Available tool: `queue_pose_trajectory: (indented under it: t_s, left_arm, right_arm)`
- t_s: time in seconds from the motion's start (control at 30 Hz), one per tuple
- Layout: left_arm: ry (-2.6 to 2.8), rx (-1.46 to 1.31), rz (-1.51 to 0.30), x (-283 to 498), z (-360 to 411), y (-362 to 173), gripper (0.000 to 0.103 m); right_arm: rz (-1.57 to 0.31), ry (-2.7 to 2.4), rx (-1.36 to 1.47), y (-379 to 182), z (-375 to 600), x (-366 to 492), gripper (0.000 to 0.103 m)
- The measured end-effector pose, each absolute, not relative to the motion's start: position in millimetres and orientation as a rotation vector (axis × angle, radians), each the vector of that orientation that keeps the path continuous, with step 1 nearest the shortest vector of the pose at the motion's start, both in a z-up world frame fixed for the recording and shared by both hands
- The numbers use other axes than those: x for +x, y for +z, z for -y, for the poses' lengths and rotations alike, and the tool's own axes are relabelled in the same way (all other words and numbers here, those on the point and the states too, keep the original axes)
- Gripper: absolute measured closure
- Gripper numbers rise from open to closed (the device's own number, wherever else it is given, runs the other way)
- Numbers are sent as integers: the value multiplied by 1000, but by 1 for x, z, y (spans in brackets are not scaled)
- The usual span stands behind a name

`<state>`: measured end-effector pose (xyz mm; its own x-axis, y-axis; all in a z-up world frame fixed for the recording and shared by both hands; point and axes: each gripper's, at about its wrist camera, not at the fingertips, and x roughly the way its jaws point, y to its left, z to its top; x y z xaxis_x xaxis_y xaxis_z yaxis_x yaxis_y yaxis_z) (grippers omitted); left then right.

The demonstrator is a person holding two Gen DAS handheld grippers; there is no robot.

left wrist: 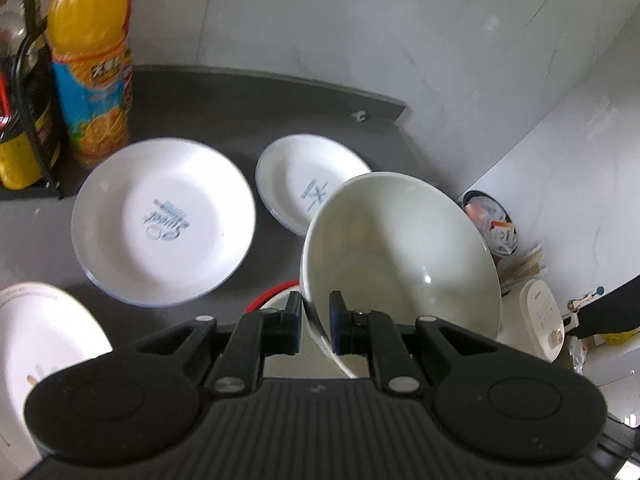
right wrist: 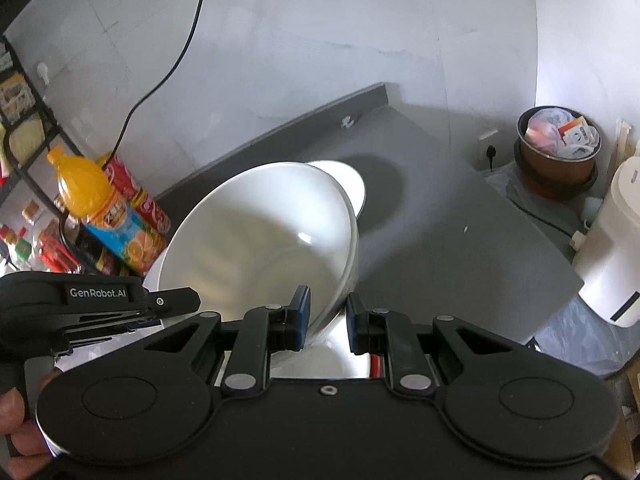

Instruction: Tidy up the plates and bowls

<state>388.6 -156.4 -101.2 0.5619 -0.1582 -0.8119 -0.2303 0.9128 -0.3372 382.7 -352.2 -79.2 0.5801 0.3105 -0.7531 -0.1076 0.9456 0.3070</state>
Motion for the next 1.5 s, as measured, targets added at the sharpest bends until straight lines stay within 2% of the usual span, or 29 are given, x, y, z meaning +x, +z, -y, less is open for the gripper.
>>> queue_pose_trajectory:
  t_s: [0.57,1.1,1.23,1.33,1.37,1.4,1.5]
  left_arm:
    - [40,-469,-1048,357,141,-120,90]
    - [65,-494,-1115,353,142,-149,90]
    - [64,-493,-1087,353,139,-142,87]
    - [85,-489,-1092,356,135,-142,86]
    - [98,-496,-1093,357,132,-142,86]
    - [110,-504,-1093,357,130,-142,85]
    - [146,-523,-1080,358,123,-141,80]
  right_arm:
    - [-958,264,214,-83,340,356,84]
    - [-1032,257,181,-109,336,358,85]
    - [-1039,260,178,-111,340,361,84]
    - [-1069,275,187,-112,343,366,77]
    - [-1072,271,195,-110,345,368,66]
    - [-1058,272,199,-106,348,370,61]
    - [-1001,291,161,-98,353,375,63]
